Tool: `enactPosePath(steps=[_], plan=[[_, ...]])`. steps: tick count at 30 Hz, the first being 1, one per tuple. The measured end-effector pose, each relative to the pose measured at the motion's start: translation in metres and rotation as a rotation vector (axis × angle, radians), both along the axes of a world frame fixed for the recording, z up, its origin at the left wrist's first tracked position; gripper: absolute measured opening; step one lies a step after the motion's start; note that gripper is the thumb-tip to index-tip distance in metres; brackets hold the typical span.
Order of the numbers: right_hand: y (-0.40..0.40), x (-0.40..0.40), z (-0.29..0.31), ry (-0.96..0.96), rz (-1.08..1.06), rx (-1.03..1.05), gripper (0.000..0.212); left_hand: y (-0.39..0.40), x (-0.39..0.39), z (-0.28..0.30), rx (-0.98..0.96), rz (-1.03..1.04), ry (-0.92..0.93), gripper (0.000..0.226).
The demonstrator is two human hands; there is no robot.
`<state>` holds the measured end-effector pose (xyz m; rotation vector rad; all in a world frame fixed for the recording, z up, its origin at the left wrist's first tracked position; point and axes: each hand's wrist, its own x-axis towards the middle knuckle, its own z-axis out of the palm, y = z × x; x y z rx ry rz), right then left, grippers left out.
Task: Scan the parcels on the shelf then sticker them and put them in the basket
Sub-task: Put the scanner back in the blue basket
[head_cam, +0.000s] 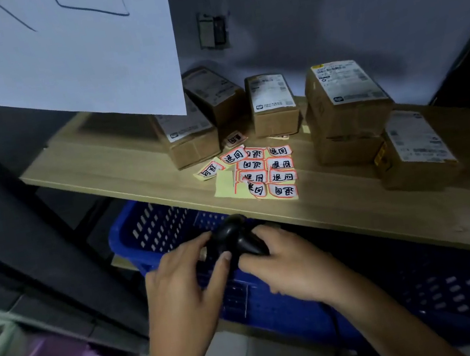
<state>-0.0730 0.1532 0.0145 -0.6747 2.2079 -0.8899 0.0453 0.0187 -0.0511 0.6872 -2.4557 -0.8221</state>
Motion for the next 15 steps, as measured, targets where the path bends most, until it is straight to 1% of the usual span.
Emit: enactPosePath(steps=[4, 6, 7, 10, 11, 12, 13, 14, 15], plan=[[-0.006, -0.011, 0.004, -0.165, 0.047, 0.003, 0.026, -0.007, -0.005, -0.001, -0.147, 0.050, -0.143, 0.047], [-0.009, -0.017, 0.001, -0.177, 0.082, -0.009, 0.024, -0.009, -0.009, -0.004, -0.179, 0.094, -0.170, 0.044], [-0.012, -0.019, -0.001, -0.195, 0.070, -0.010, 0.023, -0.010, -0.012, -0.004, -0.185, 0.117, -0.173, 0.044], [-0.031, -0.024, -0.006, -0.363, -0.017, -0.015, 0.023, -0.013, -0.020, -0.004, -0.224, 0.147, -0.201, 0.045], [-0.039, -0.024, -0.006, -0.402, -0.028, -0.012, 0.021, -0.013, -0.022, -0.004, -0.243, 0.149, -0.210, 0.043], [-0.047, -0.025, -0.010, -0.425, -0.041, -0.015, 0.028, -0.014, -0.024, -0.005, -0.255, 0.148, -0.213, 0.040], [-0.056, -0.024, -0.011, -0.447, -0.064, -0.029, 0.027, -0.015, -0.024, -0.005, -0.261, 0.145, -0.211, 0.036], [-0.064, -0.025, -0.014, -0.459, -0.092, -0.051, 0.022, -0.016, -0.024, -0.006, -0.264, 0.143, -0.208, 0.034], [-0.072, -0.024, -0.018, -0.487, -0.135, -0.076, 0.012, -0.017, -0.024, -0.007, -0.269, 0.141, -0.207, 0.033]])
